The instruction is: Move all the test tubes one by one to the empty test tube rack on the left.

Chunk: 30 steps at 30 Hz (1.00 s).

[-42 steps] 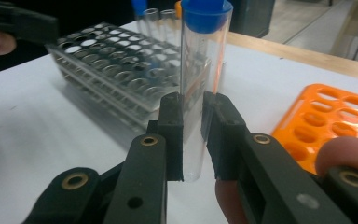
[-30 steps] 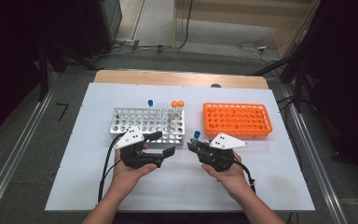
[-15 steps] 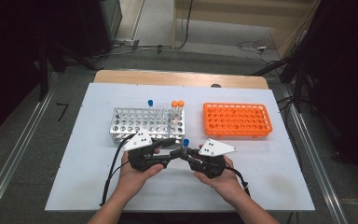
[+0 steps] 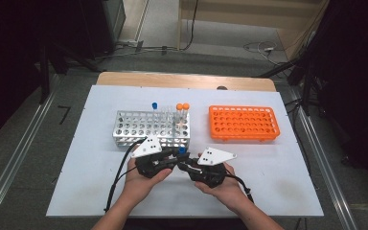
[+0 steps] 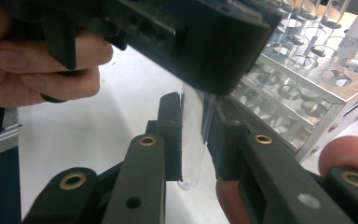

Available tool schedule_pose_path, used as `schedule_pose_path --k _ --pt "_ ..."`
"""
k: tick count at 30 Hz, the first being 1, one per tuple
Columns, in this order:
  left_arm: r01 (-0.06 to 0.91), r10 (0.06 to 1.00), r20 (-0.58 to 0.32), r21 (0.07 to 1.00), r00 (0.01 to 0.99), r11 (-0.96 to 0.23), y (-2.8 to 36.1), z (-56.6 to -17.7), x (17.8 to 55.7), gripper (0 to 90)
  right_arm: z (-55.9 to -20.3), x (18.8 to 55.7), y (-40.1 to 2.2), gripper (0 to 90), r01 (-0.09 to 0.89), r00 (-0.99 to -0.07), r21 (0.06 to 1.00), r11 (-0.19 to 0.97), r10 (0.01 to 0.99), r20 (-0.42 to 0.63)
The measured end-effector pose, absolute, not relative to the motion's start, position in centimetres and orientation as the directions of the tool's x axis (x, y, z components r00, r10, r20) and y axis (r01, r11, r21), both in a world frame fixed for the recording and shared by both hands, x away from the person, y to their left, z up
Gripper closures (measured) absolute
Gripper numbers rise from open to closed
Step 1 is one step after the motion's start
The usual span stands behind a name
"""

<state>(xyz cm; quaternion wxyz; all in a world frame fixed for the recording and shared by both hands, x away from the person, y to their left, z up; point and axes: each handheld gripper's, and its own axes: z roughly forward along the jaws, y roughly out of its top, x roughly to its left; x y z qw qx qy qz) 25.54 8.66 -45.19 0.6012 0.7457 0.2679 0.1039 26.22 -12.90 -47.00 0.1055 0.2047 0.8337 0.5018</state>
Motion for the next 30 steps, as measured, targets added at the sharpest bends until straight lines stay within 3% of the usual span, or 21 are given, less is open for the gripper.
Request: schedule_pose_path --k 5,11,14,19,30 --pt "0.264 0.551 -0.161 0.958 0.819 -0.114 9.2 -44.7 25.7 77.6 -47.0 26.4 -13.5 57.1 0.232 -0.892 0.888 0.398 0.450 0.031" --pt "0.267 0.584 -0.170 0.960 0.794 -0.084 10.6 -44.1 26.4 77.6 -46.4 26.8 -15.4 15.8 0.227 -0.867 0.904 0.364 0.499 0.016" --pt "0.264 0.604 -0.170 0.962 0.779 -0.068 11.3 -43.7 26.8 77.6 -46.0 27.1 -16.8 7.1 0.229 -0.849 0.912 0.340 0.528 0.016" --pt "0.252 0.640 -0.152 0.966 0.753 -0.066 12.4 -42.8 27.7 77.6 -45.5 27.7 -19.7 0.2 0.261 -0.832 0.914 0.311 0.553 0.049" --pt "0.242 0.737 -0.131 0.969 0.664 -0.045 15.6 -41.4 30.7 77.6 -46.3 27.3 -25.6 0.0 0.309 -0.796 0.905 0.292 0.601 0.078"
